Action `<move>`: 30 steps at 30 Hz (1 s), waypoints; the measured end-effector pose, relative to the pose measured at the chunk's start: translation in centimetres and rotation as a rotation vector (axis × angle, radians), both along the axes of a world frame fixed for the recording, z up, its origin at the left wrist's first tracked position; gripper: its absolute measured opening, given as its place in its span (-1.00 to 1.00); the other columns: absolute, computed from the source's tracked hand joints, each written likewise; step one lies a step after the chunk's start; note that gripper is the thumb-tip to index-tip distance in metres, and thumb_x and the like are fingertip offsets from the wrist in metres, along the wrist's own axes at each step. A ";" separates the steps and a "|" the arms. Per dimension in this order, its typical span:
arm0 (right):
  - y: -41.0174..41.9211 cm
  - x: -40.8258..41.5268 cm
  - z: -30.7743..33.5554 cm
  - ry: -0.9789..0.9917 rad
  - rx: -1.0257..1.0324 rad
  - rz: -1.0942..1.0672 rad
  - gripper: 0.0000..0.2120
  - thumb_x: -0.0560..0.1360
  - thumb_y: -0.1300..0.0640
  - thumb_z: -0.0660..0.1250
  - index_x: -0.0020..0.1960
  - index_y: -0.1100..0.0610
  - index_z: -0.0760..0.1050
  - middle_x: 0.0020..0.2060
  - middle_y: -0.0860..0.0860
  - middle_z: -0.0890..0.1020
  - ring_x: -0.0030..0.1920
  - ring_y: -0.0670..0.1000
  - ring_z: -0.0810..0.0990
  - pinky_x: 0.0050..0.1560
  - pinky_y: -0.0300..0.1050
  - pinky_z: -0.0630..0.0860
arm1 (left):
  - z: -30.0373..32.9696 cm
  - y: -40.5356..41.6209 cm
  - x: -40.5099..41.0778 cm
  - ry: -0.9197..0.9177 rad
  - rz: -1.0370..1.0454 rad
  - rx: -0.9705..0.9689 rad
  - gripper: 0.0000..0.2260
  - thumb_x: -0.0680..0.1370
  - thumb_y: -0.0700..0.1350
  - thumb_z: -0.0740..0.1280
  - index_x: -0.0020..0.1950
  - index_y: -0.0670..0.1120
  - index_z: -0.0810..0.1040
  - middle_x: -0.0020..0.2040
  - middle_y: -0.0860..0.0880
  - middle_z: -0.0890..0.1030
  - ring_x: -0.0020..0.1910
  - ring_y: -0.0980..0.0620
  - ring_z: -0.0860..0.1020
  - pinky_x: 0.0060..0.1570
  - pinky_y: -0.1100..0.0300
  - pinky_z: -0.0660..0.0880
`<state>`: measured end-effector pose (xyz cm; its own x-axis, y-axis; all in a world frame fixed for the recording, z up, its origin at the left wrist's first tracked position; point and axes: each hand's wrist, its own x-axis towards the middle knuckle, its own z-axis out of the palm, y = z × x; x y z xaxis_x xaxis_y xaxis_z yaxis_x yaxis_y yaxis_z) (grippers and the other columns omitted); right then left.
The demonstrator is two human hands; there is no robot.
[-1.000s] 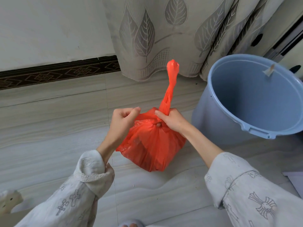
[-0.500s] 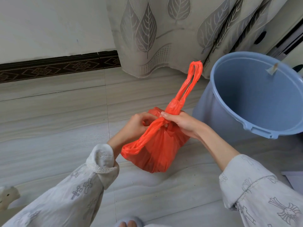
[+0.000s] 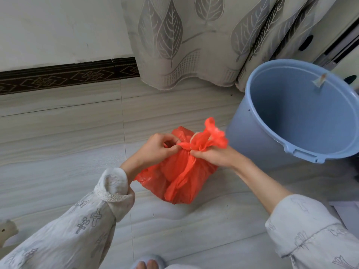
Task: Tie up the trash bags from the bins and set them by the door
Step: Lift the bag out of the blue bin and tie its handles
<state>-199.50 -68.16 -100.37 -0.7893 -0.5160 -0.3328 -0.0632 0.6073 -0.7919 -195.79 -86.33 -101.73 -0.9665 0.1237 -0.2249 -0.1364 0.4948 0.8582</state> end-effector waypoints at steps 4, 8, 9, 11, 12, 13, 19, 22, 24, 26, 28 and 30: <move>-0.9 0.8 -0.2 0.261 0.050 -0.180 -0.83 0.26 0.08 0.29 -0.18 0.12 0.44 -0.29 -0.04 0.52 -0.09 0.16 0.57 -0.14 -0.05 0.40 | 0.7 1.3 0.2 -0.019 -0.036 0.054 -0.89 0.47 -0.23 0.35 -0.26 -0.08 0.56 -0.48 0.16 0.48 -0.50 0.28 0.38 -0.40 0.48 0.30; -1.5 0.6 -0.5 -0.106 -0.172 -0.603 -0.87 0.29 0.25 0.40 -0.31 0.04 0.52 -0.27 -0.01 0.62 -0.17 -0.02 0.59 -0.08 -0.12 0.50 | 1.1 1.3 0.4 -0.089 -0.013 0.141 -0.88 0.49 -0.23 0.33 -0.23 -0.08 0.56 -0.37 0.06 0.49 -0.46 0.27 0.41 -0.38 0.47 0.32; -1.5 0.6 -0.4 -0.195 -0.290 -0.626 -0.85 0.31 0.31 0.40 -0.28 0.07 0.55 -0.29 0.00 0.62 -0.23 -0.06 0.60 -0.11 -0.18 0.52 | 1.2 1.1 0.5 -0.108 -0.002 0.162 -0.85 0.51 -0.22 0.31 -0.25 -0.07 0.56 -0.36 0.05 0.51 -0.45 0.27 0.43 -0.35 0.46 0.34; -1.2 0.8 0.1 -0.309 -0.479 -0.587 -0.82 0.35 0.39 0.36 -0.26 0.13 0.57 -0.31 0.00 0.61 -0.31 -0.14 0.59 -0.19 -0.31 0.51 | 1.0 0.8 0.6 -0.116 0.021 0.141 -0.78 0.53 -0.17 0.28 -0.31 -0.06 0.55 -0.37 0.04 0.54 -0.44 0.25 0.44 -0.31 0.40 0.37; -1.1 0.9 0.2 -0.358 -0.539 -0.548 -0.83 0.37 0.40 0.35 -0.23 0.14 0.57 -0.30 0.00 0.62 -0.31 -0.14 0.60 -0.20 -0.34 0.51 | 0.8 0.7 0.6 -0.104 0.040 0.120 -0.78 0.53 -0.15 0.28 -0.32 -0.06 0.53 -0.39 0.05 0.54 -0.45 0.25 0.44 -0.31 0.36 0.38; -1.0 0.9 0.2 -0.401 -0.578 -0.509 -0.84 0.39 0.39 0.33 -0.19 0.15 0.57 -0.27 0.02 0.62 -0.28 -0.11 0.60 -0.19 -0.34 0.52 | 0.5 0.6 0.5 -0.091 0.070 0.116 -0.81 0.52 -0.15 0.30 -0.31 -0.06 0.52 -0.42 0.07 0.54 -0.47 0.25 0.44 -0.33 0.34 0.38; -1.0 0.8 -0.5 -0.427 -0.546 -0.374 -0.83 0.44 0.35 0.29 -0.17 0.12 0.58 -0.22 -0.01 0.63 -0.28 -0.17 0.57 -0.29 -0.41 0.43 | 0.5 0.4 0.1 -0.044 0.014 0.106 -0.82 0.46 -0.25 0.37 0.01 -0.04 0.54 -0.38 0.04 0.45 -0.48 0.27 0.40 -0.38 0.43 0.36; -1.1 0.9 -0.6 -0.426 -0.563 -0.360 -0.83 0.44 0.35 0.30 -0.17 0.12 0.59 -0.24 -0.03 0.64 -0.26 -0.15 0.57 -0.22 -0.37 0.45 | 0.8 0.8 0.3 -0.057 0.003 0.119 -0.93 0.47 -0.28 0.34 -0.11 -0.13 0.55 -0.41 0.06 0.47 -0.50 0.28 0.42 -0.41 0.48 0.34; -1.2 1.1 -0.4 -0.403 -0.565 -0.383 -0.82 0.44 0.35 0.31 -0.17 0.11 0.59 -0.26 -0.05 0.64 -0.27 -0.17 0.59 -0.21 -0.39 0.50 | 0.9 0.9 0.5 -0.051 0.015 0.115 -0.94 0.48 -0.26 0.33 -0.18 -0.14 0.54 -0.44 0.09 0.49 -0.51 0.27 0.41 -0.42 0.46 0.34; -1.2 1.2 -0.4 -0.372 -0.564 -0.466 -0.85 0.42 0.34 0.34 -0.17 0.12 0.60 -0.29 -0.06 0.65 -0.30 -0.19 0.61 -0.26 -0.41 0.52 | 0.9 0.7 0.4 -0.002 -0.001 0.023 -0.93 0.49 -0.16 0.33 -0.15 -0.15 0.55 -0.38 0.04 0.52 -0.44 0.23 0.42 -0.37 0.38 0.36; -1.2 1.3 -0.4 -0.348 -0.526 -0.556 -0.88 0.40 0.31 0.39 -0.19 0.12 0.62 -0.33 -0.09 0.66 -0.32 -0.19 0.62 -0.31 -0.39 0.53 | 1.0 0.4 0.4 0.092 -0.051 -0.175 -0.88 0.49 -0.13 0.33 -0.09 -0.18 0.58 -0.25 -0.01 0.54 -0.29 0.12 0.46 -0.25 0.33 0.33; -1.2 1.4 -0.6 -0.350 -0.467 -0.610 -0.87 0.37 0.28 0.43 -0.26 0.07 0.61 -0.38 -0.13 0.66 -0.35 -0.19 0.62 -0.34 -0.35 0.53 | 1.0 0.3 0.5 0.161 -0.086 -0.269 -0.89 0.50 -0.20 0.31 -0.06 -0.22 0.57 -0.16 -0.06 0.55 -0.20 0.04 0.45 -0.24 0.36 0.26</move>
<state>-198.12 -69.35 -100.95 -0.8655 -0.1781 -0.4683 0.4652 0.0612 -0.8831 -195.27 -86.05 -100.68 -0.9809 0.1635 -0.1053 0.0431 0.7106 0.7022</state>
